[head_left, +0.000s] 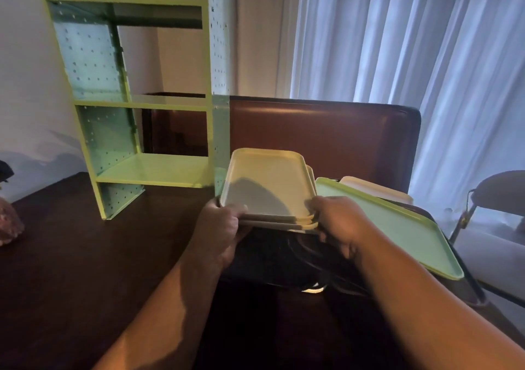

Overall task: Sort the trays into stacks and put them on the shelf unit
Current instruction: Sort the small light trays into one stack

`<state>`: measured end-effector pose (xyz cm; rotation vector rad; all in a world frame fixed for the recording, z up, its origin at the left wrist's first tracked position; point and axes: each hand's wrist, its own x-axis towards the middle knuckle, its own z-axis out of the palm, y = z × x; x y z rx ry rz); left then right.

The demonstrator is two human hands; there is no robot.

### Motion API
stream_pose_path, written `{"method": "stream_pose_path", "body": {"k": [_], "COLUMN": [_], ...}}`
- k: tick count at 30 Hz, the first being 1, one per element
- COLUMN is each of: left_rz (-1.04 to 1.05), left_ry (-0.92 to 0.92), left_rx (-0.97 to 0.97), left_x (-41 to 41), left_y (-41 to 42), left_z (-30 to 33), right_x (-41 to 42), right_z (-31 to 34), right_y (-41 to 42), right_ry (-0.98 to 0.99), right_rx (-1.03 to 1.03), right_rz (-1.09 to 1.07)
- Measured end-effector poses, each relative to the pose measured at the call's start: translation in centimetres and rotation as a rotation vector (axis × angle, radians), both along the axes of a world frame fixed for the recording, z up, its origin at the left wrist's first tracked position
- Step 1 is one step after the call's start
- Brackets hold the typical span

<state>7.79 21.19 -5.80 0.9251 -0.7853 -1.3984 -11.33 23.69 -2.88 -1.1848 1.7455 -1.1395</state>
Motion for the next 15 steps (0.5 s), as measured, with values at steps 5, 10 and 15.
{"method": "stream_pose_path", "body": {"k": [5, 10, 15], "left_rz": [-0.013, -0.219, -0.250], "left_ry": [-0.083, -0.134, -0.151], "left_rx": [-0.073, -0.072, -0.053], "left_x": [-4.6, -9.4, -12.1], "left_y": [0.7, 1.9, 0.8], "left_z": [0.0, -0.1, 0.2], "right_x": [-4.2, -9.6, -13.6], "right_z": [-0.2, -0.4, -0.6], "right_y": [1.9, 2.5, 3.3], "right_ry": [0.053, 0.055, -0.191], "right_rx": [0.023, -0.045, -0.092], "right_rz": [0.007, -0.128, -0.218]}}
